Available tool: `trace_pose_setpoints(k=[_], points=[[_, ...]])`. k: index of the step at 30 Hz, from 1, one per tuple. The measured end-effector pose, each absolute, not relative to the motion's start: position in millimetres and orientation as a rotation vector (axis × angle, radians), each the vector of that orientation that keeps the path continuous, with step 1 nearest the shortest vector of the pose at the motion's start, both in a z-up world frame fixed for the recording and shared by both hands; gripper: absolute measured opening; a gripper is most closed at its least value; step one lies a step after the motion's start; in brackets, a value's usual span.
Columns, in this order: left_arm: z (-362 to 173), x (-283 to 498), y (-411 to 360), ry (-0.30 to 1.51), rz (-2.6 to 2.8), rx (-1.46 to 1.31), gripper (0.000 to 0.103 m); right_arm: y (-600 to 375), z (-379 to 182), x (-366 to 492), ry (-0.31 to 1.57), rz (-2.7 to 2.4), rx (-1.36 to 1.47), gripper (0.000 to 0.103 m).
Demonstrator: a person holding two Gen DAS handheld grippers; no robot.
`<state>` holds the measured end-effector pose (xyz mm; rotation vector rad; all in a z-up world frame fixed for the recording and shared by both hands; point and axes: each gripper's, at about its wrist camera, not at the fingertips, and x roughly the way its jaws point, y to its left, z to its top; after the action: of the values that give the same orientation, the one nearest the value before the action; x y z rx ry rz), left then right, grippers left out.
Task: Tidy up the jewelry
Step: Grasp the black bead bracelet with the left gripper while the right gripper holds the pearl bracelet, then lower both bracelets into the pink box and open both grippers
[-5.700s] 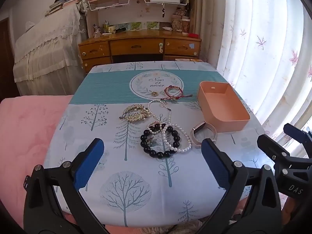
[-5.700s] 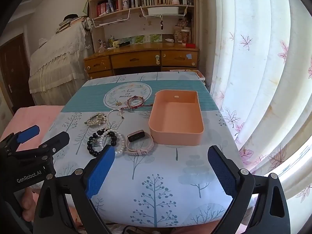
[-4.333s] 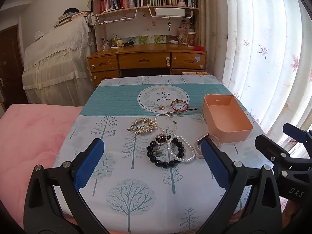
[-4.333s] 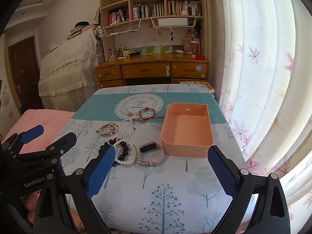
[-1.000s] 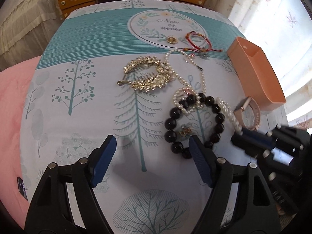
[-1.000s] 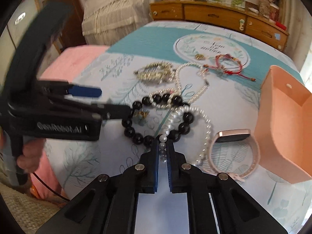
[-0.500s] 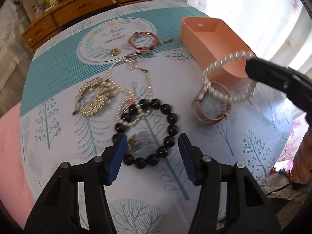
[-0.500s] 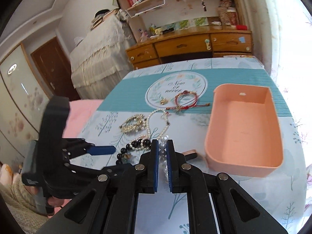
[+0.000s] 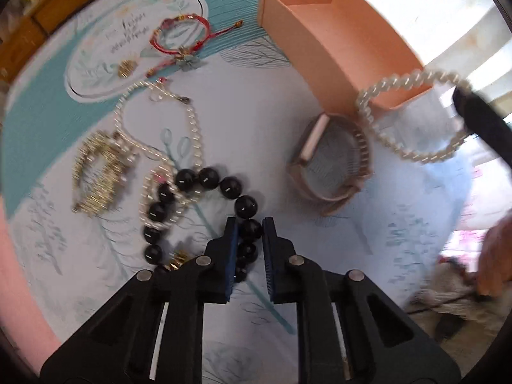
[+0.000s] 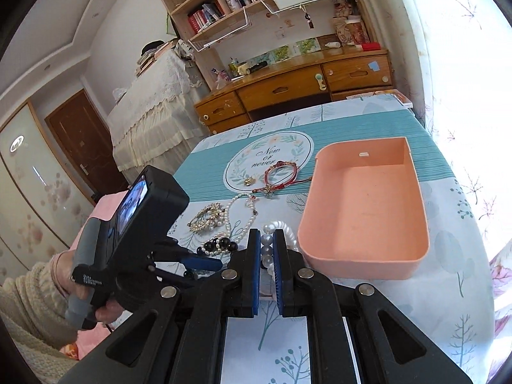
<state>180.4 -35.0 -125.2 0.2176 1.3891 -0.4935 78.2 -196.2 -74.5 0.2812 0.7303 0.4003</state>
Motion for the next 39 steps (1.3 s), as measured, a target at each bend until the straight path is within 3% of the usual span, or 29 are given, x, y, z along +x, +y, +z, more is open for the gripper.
trace_pose_setpoints(k=[14, 23, 29, 39], points=[[32.3, 163.7, 12.7, 1.007, -0.448, -0.067, 0.012, -212.8, -65.7, 53.9, 0.690, 0.379, 0.330, 0.007], [95.4, 151.9, 19.1, 0.884, -0.449, -0.057, 0.012, -213.8, -43.7, 32.4, 0.639, 0.357, 0.333, 0.007], [109.6, 141.2, 1.0, 0.857, -0.495, -0.030, 0.012, -211.2, -34.0, 23.2, 0.628, 0.343, 0.331, 0.007], [76.7, 166.4, -67.0, 0.881, -0.562, 0.007, 0.012, -233.8, -33.3, 48.6, 0.634, 0.282, 0.379, 0.008]])
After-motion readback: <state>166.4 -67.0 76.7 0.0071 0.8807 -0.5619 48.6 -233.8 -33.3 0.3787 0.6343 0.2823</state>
